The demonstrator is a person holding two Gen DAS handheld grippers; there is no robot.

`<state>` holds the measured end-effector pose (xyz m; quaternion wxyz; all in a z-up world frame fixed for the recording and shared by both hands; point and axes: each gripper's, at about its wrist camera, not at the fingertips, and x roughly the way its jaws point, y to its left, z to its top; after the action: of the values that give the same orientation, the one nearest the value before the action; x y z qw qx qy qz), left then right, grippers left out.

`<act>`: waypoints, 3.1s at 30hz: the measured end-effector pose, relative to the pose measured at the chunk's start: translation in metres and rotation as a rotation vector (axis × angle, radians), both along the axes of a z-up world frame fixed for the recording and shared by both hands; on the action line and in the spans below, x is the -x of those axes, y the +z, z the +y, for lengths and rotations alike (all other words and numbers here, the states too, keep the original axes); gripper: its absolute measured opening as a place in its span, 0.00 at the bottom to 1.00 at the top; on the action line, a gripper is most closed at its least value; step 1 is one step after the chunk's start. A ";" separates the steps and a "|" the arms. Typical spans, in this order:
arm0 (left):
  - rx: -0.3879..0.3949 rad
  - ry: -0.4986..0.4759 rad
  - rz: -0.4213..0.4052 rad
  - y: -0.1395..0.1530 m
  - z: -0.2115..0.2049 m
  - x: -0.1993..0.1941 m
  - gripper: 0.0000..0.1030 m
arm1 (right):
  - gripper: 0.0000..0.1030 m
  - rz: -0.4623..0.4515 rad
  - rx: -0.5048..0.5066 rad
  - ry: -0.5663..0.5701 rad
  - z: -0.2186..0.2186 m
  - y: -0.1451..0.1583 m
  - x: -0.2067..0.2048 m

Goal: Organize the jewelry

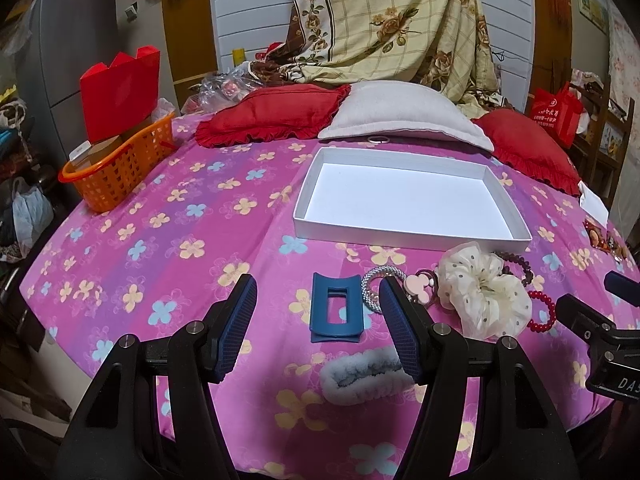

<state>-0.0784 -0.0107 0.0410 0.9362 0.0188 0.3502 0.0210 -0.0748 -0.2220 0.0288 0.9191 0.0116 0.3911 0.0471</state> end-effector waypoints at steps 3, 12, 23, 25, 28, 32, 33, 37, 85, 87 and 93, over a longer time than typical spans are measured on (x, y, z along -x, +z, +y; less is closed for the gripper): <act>0.000 0.000 0.002 0.000 -0.002 0.000 0.62 | 1.00 0.007 -0.001 -0.001 0.000 -0.002 -0.001; 0.004 -0.001 0.004 -0.001 -0.001 0.000 0.62 | 1.00 0.003 0.004 0.005 0.001 0.000 -0.001; 0.010 -0.003 0.005 -0.001 -0.001 -0.001 0.62 | 1.00 0.001 0.009 0.007 0.001 0.001 -0.001; 0.010 -0.003 0.005 -0.001 0.000 -0.001 0.62 | 1.00 0.001 0.009 0.007 0.001 0.000 -0.001; 0.009 -0.004 0.007 -0.001 0.000 -0.002 0.62 | 1.00 0.004 0.009 0.007 0.001 0.000 -0.001; 0.019 -0.011 0.016 -0.001 0.002 -0.002 0.62 | 1.00 0.012 0.006 0.009 0.001 -0.001 -0.001; 0.025 -0.016 0.020 0.000 0.002 -0.002 0.62 | 1.00 0.016 0.005 0.012 0.000 -0.002 -0.001; 0.055 -0.058 0.057 -0.001 0.011 -0.002 0.62 | 1.00 0.032 -0.004 0.042 0.000 -0.007 -0.007; 0.258 -0.436 0.204 -0.032 0.002 -0.017 0.23 | 0.11 -0.019 -0.045 0.339 0.018 -0.020 -0.055; 0.249 -0.421 0.184 -0.024 0.001 -0.022 0.23 | 0.11 -0.038 -0.037 0.328 0.014 -0.012 -0.058; 0.255 -0.352 0.151 -0.007 0.008 -0.062 0.23 | 0.11 -0.064 0.006 0.279 -0.001 0.001 -0.091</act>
<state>-0.0162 -0.0024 0.0343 0.8913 -0.0376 0.4105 -0.1886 0.0160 -0.2231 0.0302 0.9155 -0.0472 0.3597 0.1737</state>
